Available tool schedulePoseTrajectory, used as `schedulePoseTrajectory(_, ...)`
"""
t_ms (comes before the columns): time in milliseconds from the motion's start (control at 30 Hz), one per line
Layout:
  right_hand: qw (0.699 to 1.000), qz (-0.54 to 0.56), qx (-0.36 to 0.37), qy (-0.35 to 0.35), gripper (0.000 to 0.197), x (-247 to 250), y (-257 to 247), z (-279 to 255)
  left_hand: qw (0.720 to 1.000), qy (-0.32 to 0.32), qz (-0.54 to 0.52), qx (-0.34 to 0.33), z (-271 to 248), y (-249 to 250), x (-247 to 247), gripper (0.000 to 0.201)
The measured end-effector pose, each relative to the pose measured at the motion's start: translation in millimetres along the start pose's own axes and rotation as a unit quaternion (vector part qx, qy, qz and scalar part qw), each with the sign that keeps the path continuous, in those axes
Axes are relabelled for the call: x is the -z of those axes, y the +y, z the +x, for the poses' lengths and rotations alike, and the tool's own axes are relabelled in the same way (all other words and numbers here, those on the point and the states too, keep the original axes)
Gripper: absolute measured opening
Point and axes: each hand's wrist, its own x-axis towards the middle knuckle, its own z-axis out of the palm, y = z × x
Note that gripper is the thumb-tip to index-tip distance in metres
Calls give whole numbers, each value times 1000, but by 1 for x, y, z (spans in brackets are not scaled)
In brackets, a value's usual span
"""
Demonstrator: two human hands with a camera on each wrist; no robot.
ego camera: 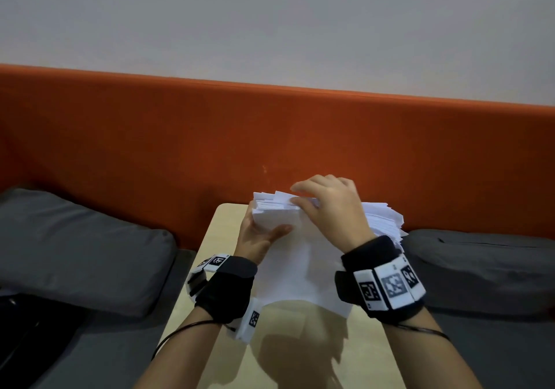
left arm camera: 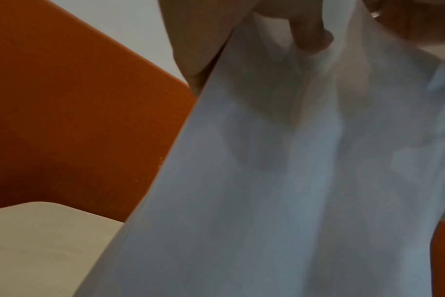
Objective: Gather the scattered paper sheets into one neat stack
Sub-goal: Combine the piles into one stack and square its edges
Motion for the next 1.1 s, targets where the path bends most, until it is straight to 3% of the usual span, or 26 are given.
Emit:
schedulePoseTrajectory(67, 1000, 4, -8, -16, 12, -8, -7, 6, 1000, -7, -7, -4, 0, 0, 0, 56)
schedulePoseTrajectory(200, 999, -36, 16, 33, 25, -10, -11, 10, 1000, -2, 2, -16, 0, -1, -1, 60)
schedulePoseTrajectory(300, 998, -41, 41, 26, 27, -14, -23, 15, 998, -12, 51, -30, 3, 1, -5, 60)
schedulePoseTrajectory(367, 999, 7, 24, -22, 30, -14, -31, 20, 995, -3, 92, -42, 6, 2, -10, 49)
schedulePoseTrajectory(433, 992, 42, -34, -118, 49, -8, -31, 18, 995, -2, 85, -48, 5, 4, -8, 42)
schedulePoseTrajectory(500, 974, -49, -51, -214, 81, -2, -22, 7, 998, -15, 44, -46, 4, 0, -3, 41)
schedulePoseTrajectory(567, 953, -128, -50, -271, 91, 4, -12, -3, 999, -7, 27, -29, 4, -2, -1, 37)
schedulePoseTrajectory(733, 938, -174, -128, -272, 42, 25, 25, -10, 1000, 24, 1, -9, 5, -5, -6, 28)
schedulePoseTrajectory(833, 926, -162, -184, -286, 41, 45, 48, -21, 1000, 26, -4, -2, 5, -8, -5, 27)
schedulePoseTrajectory(900, 929, -93, -244, -263, 38, 55, 64, -32, 1000, 22, -2, -7, 3, -8, -6, 27)
schedulePoseTrajectory(967, 923, 127, -315, -179, 29, 54, 81, -46, 1000, 28, -7, -11, 3, -8, -5, 27)
schedulePoseTrajectory(1033, 854, 361, -370, -65, 28, 42, 91, -63, 999, 33, -13, -11, 4, -7, -4, 27)
schedulePoseTrajectory(1100, 790, 458, -407, -9, 41, 16, 95, -82, 1000, 17, 1, -5, 4, -9, -3, 31)
